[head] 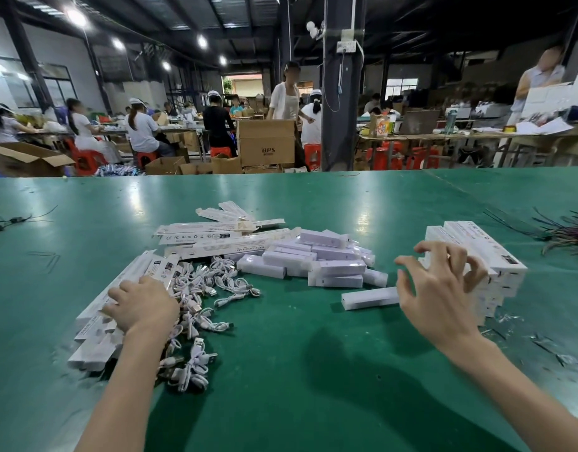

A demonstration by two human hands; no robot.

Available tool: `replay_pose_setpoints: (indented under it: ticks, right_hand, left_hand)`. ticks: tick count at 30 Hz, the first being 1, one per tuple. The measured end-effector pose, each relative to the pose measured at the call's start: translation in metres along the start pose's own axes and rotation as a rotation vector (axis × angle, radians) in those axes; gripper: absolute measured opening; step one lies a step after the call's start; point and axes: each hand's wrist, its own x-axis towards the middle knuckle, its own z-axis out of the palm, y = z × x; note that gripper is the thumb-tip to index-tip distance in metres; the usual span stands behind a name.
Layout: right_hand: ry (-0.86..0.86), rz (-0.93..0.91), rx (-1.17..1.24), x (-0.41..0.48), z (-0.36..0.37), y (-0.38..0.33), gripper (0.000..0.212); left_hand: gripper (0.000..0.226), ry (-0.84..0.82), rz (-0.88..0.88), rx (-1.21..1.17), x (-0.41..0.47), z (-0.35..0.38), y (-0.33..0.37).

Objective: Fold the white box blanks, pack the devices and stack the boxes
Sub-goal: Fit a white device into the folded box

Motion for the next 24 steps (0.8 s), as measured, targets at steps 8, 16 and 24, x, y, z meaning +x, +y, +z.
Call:
replay_pose_setpoints:
  ticks: [8,16,24]
  right_hand:
    - [-0.004,-0.078,0.084,-0.006,-0.010,-0.016,0.021]
    - [0.004,-0.069,0.230,-0.011,-0.013,-0.028,0.013]
    - [-0.435,0.203,0.875,-0.023,-0.014,-0.044,0.016]
  left_hand:
    - [0.045,0.079,-0.049,-0.303,0.002,-0.008,-0.003]
    - [0.028,0.416,0.216,-0.729,-0.023,-0.043,0.010]
    - [0.011,-0.746,0.352,-1.513,-0.099,-0.028,0.073]
